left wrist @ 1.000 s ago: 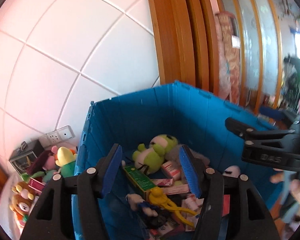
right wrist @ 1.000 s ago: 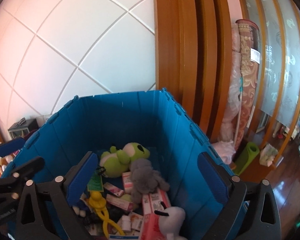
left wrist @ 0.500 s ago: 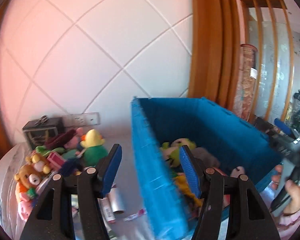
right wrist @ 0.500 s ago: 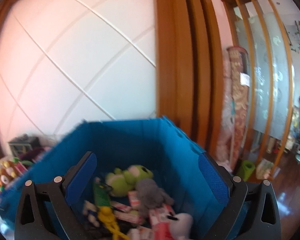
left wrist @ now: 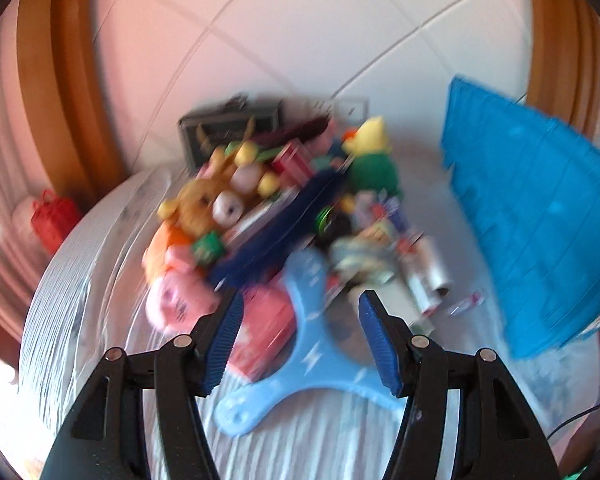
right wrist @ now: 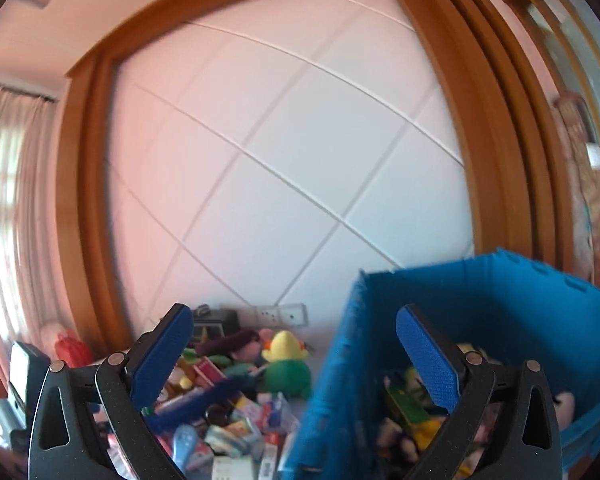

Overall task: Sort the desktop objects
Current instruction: 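Grasp the light-blue three-armed toy with the left tool while the right tool grasps the white patch box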

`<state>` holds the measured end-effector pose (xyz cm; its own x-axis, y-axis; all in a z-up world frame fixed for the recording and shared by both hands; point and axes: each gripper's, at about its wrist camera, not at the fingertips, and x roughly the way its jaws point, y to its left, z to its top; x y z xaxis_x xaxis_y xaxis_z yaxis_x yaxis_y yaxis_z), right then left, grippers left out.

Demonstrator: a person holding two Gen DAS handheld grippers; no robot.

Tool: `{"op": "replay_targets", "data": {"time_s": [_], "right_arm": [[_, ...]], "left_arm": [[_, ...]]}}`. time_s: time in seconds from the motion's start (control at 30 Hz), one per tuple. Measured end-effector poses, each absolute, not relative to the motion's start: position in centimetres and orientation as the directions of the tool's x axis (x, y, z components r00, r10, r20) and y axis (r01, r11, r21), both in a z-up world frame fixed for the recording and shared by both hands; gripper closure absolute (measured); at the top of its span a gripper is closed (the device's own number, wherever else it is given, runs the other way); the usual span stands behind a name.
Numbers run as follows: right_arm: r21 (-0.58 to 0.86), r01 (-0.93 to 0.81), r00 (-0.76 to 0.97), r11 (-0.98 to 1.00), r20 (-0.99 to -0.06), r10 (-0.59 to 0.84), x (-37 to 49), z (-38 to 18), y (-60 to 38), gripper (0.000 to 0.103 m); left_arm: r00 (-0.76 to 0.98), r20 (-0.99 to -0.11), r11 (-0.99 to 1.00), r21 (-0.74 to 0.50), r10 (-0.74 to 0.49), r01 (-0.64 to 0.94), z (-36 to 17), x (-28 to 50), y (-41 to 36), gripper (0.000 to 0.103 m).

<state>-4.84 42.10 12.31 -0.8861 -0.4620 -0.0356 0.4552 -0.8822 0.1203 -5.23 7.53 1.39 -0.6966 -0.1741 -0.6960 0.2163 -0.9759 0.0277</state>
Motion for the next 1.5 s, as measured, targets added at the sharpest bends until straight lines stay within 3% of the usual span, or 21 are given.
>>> {"op": "replay_targets", "data": {"time_s": [0.03,0.2,0.3,0.37,0.63,0.83,1.0,1.07,1.17,1.27,1.3,1.37,1.5], "right_arm": [[0.095,0.460,-0.884,-0.883,-0.046,-0.465,-4.5,12.0,40.7,0.000],[0.085,0.558,-0.779,-0.826,-0.288,-0.556,-5.6,7.8,33.6,0.000],[-0.084,0.463,-0.854,-0.882,-0.306,-0.420,-4.6,5.6,30.9,0.000],[-0.158,0.473,-0.854,-0.867,-0.324,-0.407,-4.2,4.6,29.7,0.000],[-0.070,0.574,-0.743,-0.816,-0.464,-0.483,-4.3,0.7,26.0,0.000],[-0.036,0.535,-0.667,-0.844,-0.632,-0.395,-5.2,-5.0,25.8,0.000],[-0.022,0.470,-0.637,-0.882,-0.700,-0.322,-5.2,-7.4,27.3,0.000],[-0.015,0.436,-0.633,-0.900,-0.715,-0.295,-5.1,-7.9,28.2,0.000],[-0.020,0.396,-0.631,-0.918,-0.733,-0.256,-4.9,-8.4,29.3,0.000],[-0.018,0.376,-0.624,-0.926,-0.744,-0.239,-4.6,-8.6,30.1,0.000],[-0.019,0.372,-0.625,-0.928,-0.745,-0.235,-4.4,-8.7,30.2,0.000],[-0.018,0.361,-0.623,-0.932,-0.748,-0.227,-4.3,-8.7,30.6,0.000],[0.006,0.329,-0.619,-0.944,-0.754,-0.220,-4.8,-8.9,31.3,0.000]], "left_arm": [[-0.667,-0.723,-0.972,0.027,-0.181,0.234,0.0,-5.0,6.4,0.044],[-0.584,-0.800,-0.970,-0.010,-0.138,0.242,-5.4,-4.2,3.0,0.044],[-0.558,-0.822,-0.978,-0.007,-0.113,0.208,-7.0,-4.4,2.8,0.044],[-0.551,-0.830,-0.984,-0.017,-0.086,0.179,-7.9,-4.6,2.6,0.044],[-0.514,-0.857,-0.999,-0.036,0.029,0.002,-10.7,-6.6,3.5,0.044],[-0.450,-0.886,-0.989,-0.060,0.116,-0.136,-13.5,-9.1,5.3,0.044],[-0.425,-0.892,-0.978,-0.080,0.156,-0.192,-15.2,-11.5,6.1,0.044],[-0.410,-0.890,-0.970,-0.119,0.199,-0.211,-15.6,-12.4,6.4,0.038],[-0.395,-0.911,-0.972,-0.022,0.116,-0.234,-16.5,-13.1,7.3,0.037],[-0.422,-0.900,-0.963,0.011,0.107,-0.268,-16.5,-12.5,7.4,0.038],[-0.432,-0.893,-0.964,-0.006,0.125,-0.266,-16.4,-12.4,7.3,0.043],[-0.451,-0.874,-0.963,-0.065,0.182,-0.262,-15.7,-12.3,7.1,0.067],[-0.548,-0.810,-0.967,-0.082,0.206,-0.242,-12.1,-10.6,7.5,0.070]]}}
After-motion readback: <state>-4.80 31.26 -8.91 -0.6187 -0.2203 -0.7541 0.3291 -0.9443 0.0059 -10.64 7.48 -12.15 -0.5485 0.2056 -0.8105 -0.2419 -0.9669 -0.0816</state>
